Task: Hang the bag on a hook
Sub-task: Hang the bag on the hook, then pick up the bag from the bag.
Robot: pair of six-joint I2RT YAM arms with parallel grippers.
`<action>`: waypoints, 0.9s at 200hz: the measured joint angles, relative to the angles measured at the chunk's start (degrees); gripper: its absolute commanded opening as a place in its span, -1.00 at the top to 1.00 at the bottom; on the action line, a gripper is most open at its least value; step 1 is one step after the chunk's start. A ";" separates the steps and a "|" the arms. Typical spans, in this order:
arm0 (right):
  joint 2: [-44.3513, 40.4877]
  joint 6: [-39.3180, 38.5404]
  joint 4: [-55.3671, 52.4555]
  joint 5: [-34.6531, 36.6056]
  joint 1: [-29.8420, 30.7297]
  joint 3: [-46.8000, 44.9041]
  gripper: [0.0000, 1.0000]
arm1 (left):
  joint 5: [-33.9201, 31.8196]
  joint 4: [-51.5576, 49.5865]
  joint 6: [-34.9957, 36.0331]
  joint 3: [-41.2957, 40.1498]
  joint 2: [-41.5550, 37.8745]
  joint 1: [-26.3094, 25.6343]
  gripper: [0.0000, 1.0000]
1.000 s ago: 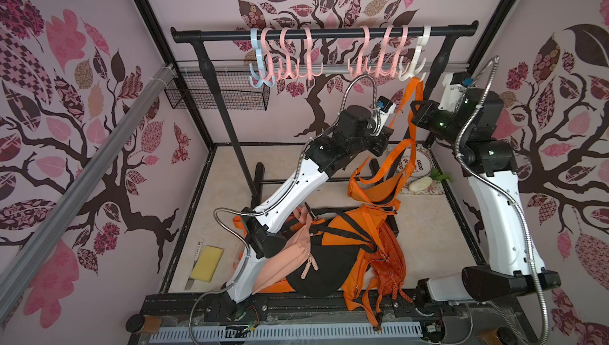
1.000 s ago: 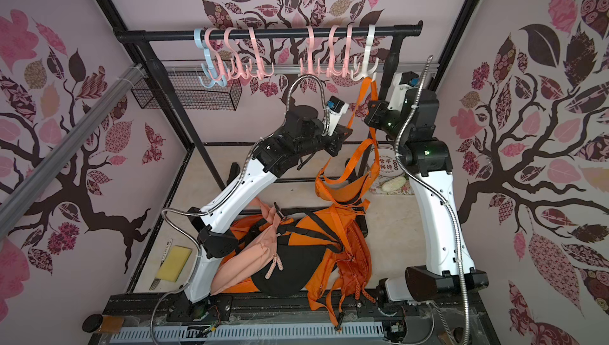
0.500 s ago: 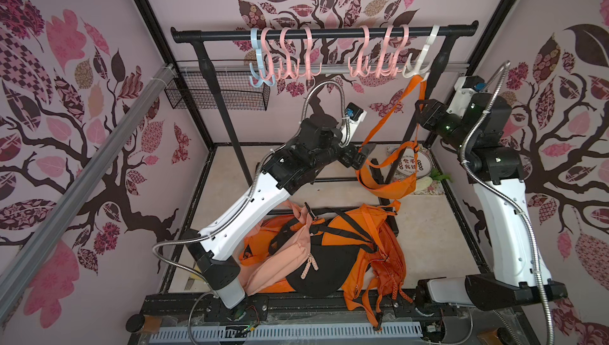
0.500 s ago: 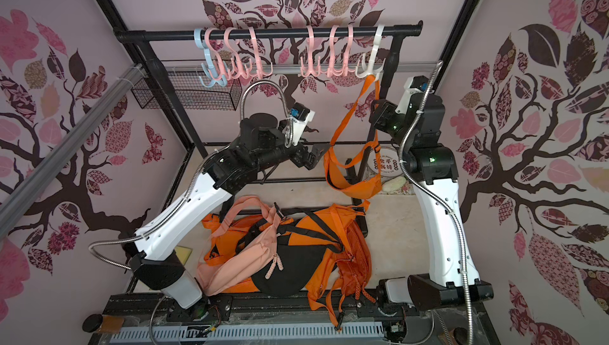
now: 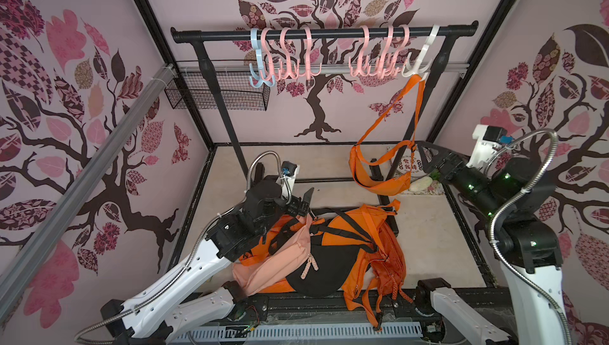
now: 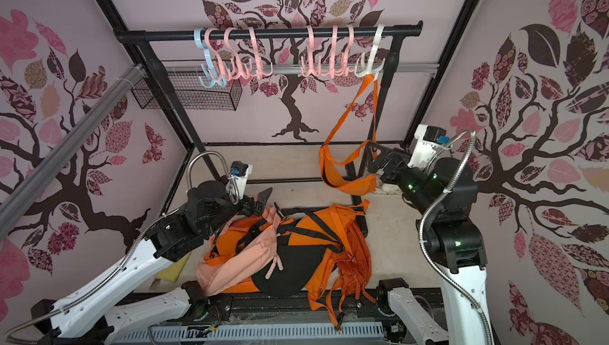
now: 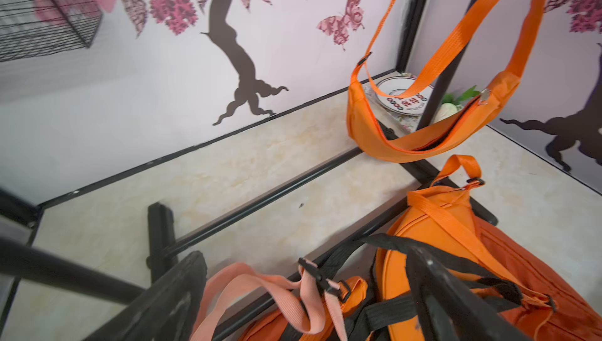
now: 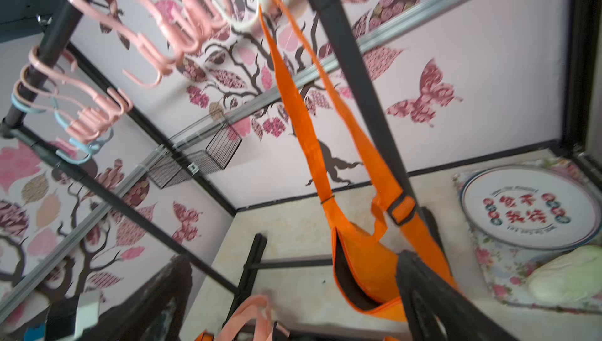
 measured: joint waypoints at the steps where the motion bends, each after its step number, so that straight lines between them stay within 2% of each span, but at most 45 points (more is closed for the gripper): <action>1: -0.11 -0.04 0.00 -0.07 0.22 -0.33 -1.00 | -0.11 -0.02 -0.07 -0.20 -0.24 0.00 -0.97; 18: -1.97 -0.04 -0.28 1.95 7.76 -10.23 -0.98 | -2.78 -0.07 -0.52 -4.57 -5.49 0.04 -0.96; 44: -2.36 1.95 -2.73 5.40 15.76 -23.61 -0.78 | -6.21 0.87 -0.39 -10.91 -11.96 0.11 -0.96; 75: -1.79 4.35 -2.58 8.09 16.24 -33.99 -0.63 | -9.09 3.43 -0.44 -15.56 -15.78 0.15 -0.96; 115: 2.38 6.27 4.57 7.48 17.42 -43.15 -0.16 | -10.91 4.44 -0.50 -17.64 -17.18 0.13 -0.94; 148: 7.26 5.16 10.71 8.44 18.01 -44.33 -0.11 | -11.85 5.35 -0.48 -17.70 -16.94 0.13 -0.93; 180: 9.49 3.23 14.01 13.46 18.03 -44.46 -0.12 | -11.89 6.23 -0.46 -17.84 -17.03 0.13 -0.93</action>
